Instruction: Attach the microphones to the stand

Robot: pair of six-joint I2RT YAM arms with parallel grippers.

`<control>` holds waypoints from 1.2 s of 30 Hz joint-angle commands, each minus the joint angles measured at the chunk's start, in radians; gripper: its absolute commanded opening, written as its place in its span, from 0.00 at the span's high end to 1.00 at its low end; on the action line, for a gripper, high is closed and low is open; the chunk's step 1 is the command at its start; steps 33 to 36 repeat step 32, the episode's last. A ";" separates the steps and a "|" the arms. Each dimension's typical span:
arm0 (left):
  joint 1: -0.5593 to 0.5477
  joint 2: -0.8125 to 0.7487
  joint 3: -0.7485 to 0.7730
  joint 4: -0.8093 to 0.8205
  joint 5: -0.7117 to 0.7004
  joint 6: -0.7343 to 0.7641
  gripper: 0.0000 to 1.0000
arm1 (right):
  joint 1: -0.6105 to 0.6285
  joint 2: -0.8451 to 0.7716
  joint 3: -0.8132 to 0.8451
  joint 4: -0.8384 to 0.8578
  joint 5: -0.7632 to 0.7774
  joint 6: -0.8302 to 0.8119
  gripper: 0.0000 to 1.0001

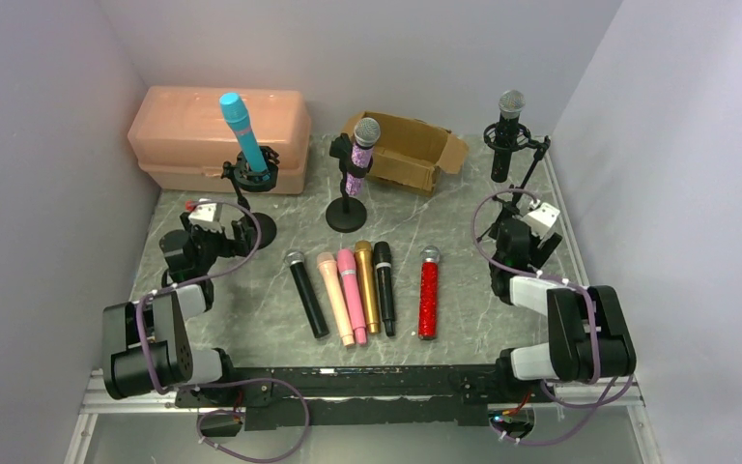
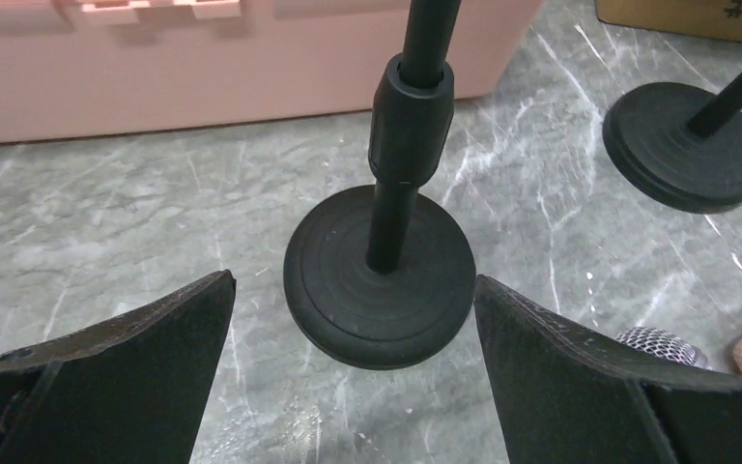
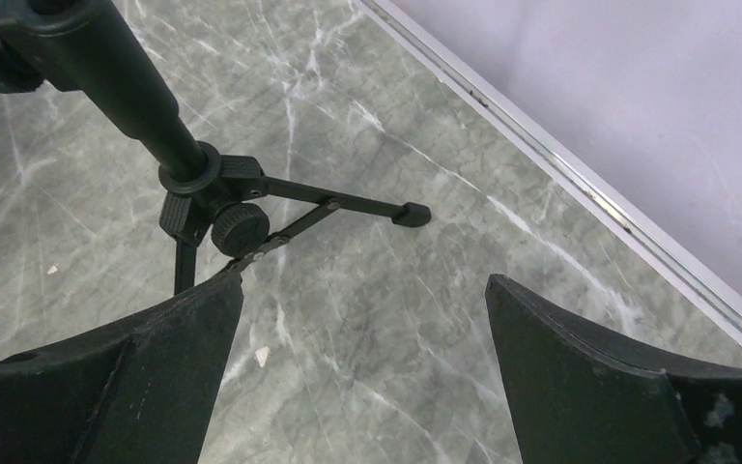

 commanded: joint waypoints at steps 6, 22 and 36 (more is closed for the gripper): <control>-0.149 0.037 -0.214 0.570 -0.275 0.055 0.01 | 0.001 0.074 -0.076 0.346 -0.219 -0.170 0.00; -0.177 0.019 -0.112 0.316 -0.407 0.026 0.01 | -0.023 0.109 -0.145 0.504 -0.300 -0.182 0.00; -0.180 0.020 -0.107 0.310 -0.414 0.025 0.01 | -0.023 0.110 -0.145 0.501 -0.299 -0.181 0.00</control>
